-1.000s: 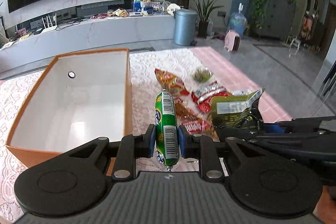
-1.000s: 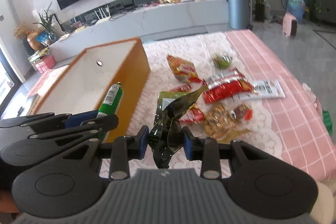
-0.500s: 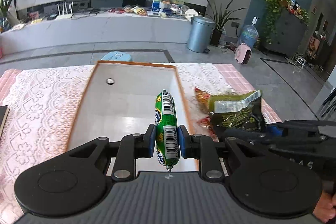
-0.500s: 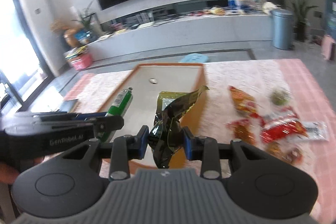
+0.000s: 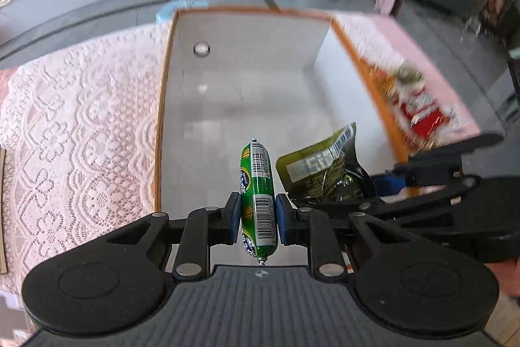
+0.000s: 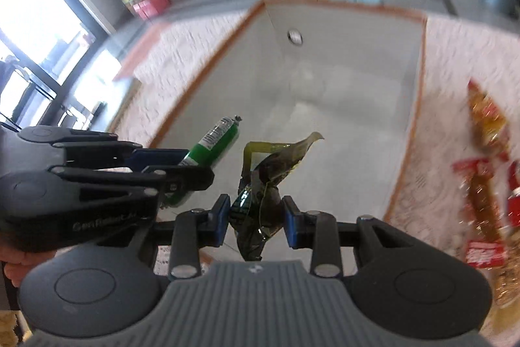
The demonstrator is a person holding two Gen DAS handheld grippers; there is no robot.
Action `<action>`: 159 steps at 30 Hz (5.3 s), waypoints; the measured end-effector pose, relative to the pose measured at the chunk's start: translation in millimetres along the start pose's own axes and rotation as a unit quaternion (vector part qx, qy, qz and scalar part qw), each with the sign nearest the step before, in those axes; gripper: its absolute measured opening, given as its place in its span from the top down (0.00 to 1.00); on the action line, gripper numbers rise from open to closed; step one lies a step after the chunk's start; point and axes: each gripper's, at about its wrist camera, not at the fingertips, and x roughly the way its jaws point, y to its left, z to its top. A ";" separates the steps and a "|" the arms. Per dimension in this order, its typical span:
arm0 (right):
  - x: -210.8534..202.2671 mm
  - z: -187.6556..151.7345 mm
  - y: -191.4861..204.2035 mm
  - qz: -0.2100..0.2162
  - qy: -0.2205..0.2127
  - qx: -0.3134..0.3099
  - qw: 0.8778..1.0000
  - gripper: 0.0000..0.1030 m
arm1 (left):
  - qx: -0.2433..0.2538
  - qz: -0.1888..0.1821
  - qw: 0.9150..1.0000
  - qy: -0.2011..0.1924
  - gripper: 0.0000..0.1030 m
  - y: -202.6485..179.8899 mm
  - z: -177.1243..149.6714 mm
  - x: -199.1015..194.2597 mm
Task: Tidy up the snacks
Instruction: 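Carry both snacks over the orange box and open both tools to drop them, then lift both tools out of the box and move back over the snacks, then grasp the braised meat packet with the left tool while the right tool grasps the red-capped packet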
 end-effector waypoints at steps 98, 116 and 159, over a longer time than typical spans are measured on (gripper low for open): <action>-163.0 -204.3 -119.7 -0.269 -0.228 0.136 0.926 0.40 | 0.124 -0.009 0.979 -0.159 0.62 -228.9 -72.3 -19.3; -139.6 -188.7 -204.2 -0.201 -0.207 0.239 0.927 0.34 | 0.146 -0.017 0.985 -0.092 0.35 -251.0 -19.2 48.5; -67.9 -135.1 -295.5 -0.143 -0.213 0.313 0.915 0.34 | 0.033 0.065 0.996 -0.056 0.18 -244.3 35.6 179.5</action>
